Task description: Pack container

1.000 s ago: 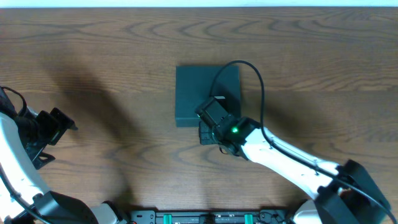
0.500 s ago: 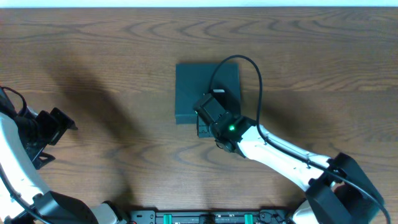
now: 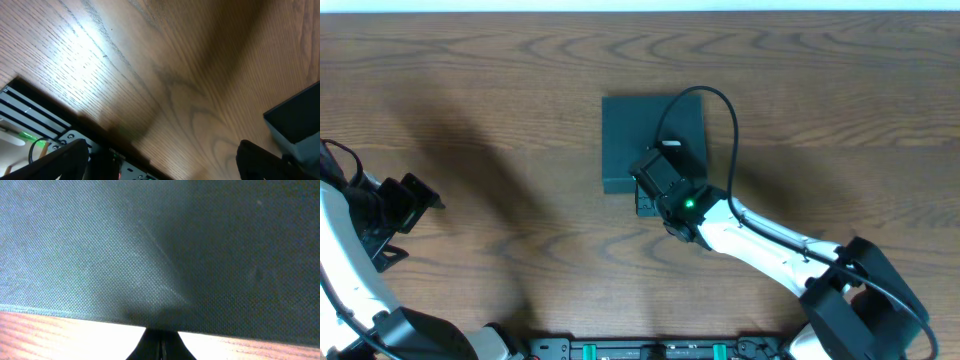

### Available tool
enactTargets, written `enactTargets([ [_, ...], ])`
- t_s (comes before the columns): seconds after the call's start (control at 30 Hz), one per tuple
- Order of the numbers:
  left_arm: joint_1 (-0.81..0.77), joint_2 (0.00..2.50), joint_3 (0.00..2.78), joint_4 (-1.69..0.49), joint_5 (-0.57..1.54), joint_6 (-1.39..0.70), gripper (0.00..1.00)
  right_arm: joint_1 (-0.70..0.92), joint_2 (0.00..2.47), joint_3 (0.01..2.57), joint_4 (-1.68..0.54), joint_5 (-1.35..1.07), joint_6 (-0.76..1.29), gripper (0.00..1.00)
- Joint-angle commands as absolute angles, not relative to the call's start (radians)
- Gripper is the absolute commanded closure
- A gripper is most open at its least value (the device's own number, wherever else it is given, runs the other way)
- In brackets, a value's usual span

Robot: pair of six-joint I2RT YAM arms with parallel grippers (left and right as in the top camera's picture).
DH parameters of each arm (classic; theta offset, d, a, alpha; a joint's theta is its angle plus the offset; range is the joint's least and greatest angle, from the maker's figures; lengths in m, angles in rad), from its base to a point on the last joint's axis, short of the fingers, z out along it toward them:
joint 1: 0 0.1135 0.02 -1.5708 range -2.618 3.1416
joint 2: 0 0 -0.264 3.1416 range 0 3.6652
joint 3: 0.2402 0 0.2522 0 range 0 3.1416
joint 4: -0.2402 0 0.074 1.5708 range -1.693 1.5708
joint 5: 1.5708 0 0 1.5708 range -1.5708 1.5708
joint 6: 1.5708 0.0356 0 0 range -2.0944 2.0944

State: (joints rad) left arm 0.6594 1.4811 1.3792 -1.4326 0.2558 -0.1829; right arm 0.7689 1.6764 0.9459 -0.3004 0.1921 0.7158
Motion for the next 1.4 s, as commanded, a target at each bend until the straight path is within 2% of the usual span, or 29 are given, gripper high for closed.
enactTargets([
  [0.0,0.663,1.478,1.390,-1.436,0.252,-0.183,0.05,0.753,1.681,0.943,-0.278,0.256,0.717,0.98],
  [0.3,0.663,1.478,1.390,-1.435,0.252,-0.183,0.05,0.752,1.681,0.943,-0.212,0.223,0.717,0.98],
  [1.1,0.663,1.478,1.390,-1.435,0.252,-0.183,0.05,0.755,1.679,0.943,-0.216,0.294,0.657,0.98],
  [1.23,0.663,1.478,1.390,-1.436,0.252,-0.183,0.05,0.768,1.578,0.943,-0.235,0.296,0.636,0.99],
  [1.37,0.663,1.478,1.390,-1.435,0.252,-0.183,0.05,0.730,1.388,0.943,-0.274,0.289,0.502,0.98],
])
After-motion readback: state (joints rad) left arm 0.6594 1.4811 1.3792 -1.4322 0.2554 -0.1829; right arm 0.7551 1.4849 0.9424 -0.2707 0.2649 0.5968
